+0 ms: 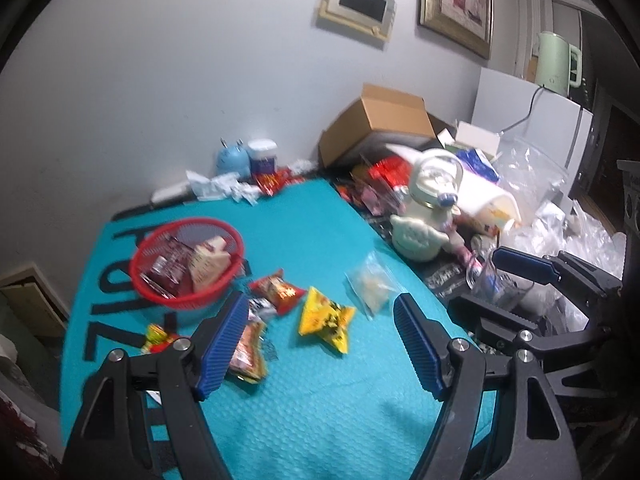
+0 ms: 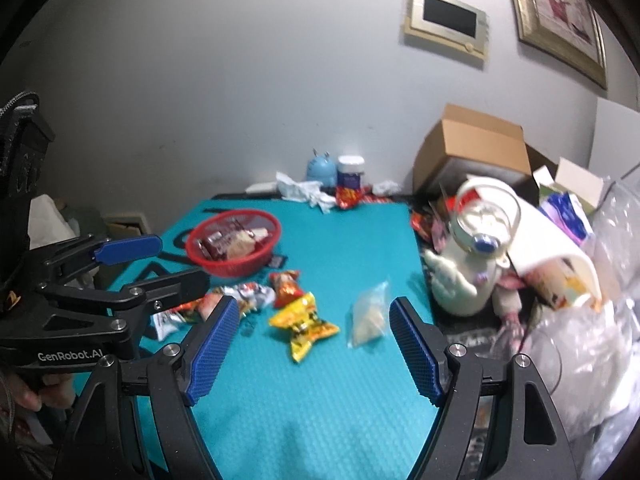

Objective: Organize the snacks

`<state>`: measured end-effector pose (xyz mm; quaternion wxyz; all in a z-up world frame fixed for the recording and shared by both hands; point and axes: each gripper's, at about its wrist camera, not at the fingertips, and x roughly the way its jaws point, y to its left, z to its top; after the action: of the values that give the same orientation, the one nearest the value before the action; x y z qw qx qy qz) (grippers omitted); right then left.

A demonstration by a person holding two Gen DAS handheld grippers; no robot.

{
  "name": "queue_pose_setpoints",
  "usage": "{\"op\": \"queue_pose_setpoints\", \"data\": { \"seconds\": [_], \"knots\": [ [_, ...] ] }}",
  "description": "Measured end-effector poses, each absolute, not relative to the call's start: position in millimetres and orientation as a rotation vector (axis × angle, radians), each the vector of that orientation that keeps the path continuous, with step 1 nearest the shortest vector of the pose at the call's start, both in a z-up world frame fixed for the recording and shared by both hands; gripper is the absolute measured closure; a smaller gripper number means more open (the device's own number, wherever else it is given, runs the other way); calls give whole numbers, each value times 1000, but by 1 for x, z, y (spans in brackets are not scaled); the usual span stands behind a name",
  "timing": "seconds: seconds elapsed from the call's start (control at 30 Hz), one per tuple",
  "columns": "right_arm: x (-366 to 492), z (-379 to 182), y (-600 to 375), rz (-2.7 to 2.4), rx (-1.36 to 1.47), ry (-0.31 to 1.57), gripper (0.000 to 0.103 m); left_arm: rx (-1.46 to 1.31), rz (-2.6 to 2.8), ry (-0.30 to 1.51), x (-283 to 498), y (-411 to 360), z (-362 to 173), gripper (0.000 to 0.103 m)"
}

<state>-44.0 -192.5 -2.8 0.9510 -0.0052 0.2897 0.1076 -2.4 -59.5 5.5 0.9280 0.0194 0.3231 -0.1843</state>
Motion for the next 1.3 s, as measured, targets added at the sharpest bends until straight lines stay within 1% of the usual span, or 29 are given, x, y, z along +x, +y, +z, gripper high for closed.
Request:
{"op": "queue_pose_setpoints", "data": {
  "seconds": [0.57, 1.3],
  "knots": [
    [-28, -53, -225, 195, 60, 703, 25, 16, -392, 789, 20, -80, -48, 29],
    [60, -114, -240, 201, 87, 845, 25, 0, -368, 944, 99, -94, -105, 29]
  ]
}}
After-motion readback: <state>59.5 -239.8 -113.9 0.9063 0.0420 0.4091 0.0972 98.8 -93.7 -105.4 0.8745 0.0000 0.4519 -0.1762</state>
